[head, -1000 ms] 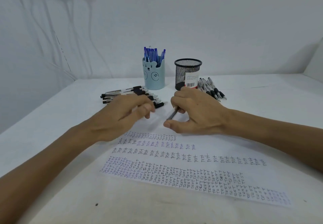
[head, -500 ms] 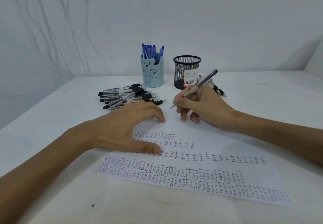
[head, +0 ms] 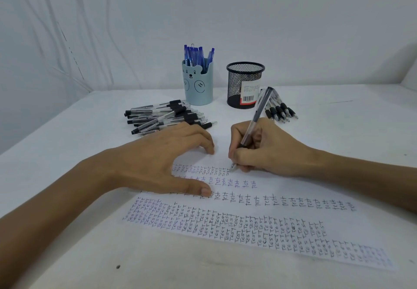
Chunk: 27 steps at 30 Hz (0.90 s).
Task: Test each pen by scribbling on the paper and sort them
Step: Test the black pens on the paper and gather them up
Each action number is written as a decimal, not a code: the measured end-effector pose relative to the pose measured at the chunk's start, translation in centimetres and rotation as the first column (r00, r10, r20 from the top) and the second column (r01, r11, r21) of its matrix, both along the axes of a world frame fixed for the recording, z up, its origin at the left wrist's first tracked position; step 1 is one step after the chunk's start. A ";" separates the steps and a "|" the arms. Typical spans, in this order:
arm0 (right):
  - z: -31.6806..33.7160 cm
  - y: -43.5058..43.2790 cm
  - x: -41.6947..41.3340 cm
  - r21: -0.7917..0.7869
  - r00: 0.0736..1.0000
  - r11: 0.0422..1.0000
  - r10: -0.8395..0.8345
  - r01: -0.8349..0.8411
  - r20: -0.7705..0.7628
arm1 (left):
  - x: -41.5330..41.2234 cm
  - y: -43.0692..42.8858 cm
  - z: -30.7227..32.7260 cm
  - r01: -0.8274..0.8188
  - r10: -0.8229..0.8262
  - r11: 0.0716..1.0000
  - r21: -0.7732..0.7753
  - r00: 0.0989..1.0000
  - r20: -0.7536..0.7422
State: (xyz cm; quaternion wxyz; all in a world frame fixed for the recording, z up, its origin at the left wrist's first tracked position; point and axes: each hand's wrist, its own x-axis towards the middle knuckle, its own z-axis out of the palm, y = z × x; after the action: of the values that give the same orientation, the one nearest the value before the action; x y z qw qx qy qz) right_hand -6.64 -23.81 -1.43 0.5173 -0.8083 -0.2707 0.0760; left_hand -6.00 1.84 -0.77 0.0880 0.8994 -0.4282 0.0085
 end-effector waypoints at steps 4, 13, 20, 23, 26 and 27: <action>-0.2 0.0 0.0 -0.014 1.000 0.999 0.029 -0.030 -0.001 | -0.1 0.1 0.0 -0.001 0.001 1.000 0.003 1.000 -0.003; 0.0 0.2 -0.3 -0.006 0.999 0.999 0.043 -0.043 -0.024 | -0.1 0.0 0.0 -0.005 0.005 1.000 -0.003 1.000 -0.015; 0.1 0.2 -0.2 -0.032 0.999 0.999 0.024 -0.025 -0.033 | -0.2 0.0 0.0 -0.007 0.007 1.000 -0.006 1.000 -0.021; 0.1 0.2 -0.2 -0.031 0.999 0.999 0.011 -0.012 -0.036 | -0.2 0.0 0.0 -0.009 0.009 1.000 -0.002 1.000 -0.023; 0.1 0.3 -0.2 -0.036 0.999 0.999 0.025 -0.026 -0.027 | -0.1 0.0 0.0 -0.007 0.007 1.000 -0.009 1.000 -0.026; 0.2 0.3 -0.2 -0.038 0.999 0.999 0.023 -0.024 -0.024 | -0.1 0.0 0.0 -0.006 0.006 1.000 -0.009 1.000 -0.027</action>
State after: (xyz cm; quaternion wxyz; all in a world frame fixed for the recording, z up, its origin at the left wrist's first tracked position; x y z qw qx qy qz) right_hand -6.88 -23.48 -1.26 0.5038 -0.8140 -0.2726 0.0966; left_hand -6.12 1.84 -0.76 0.0981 0.9003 -0.4241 -0.0013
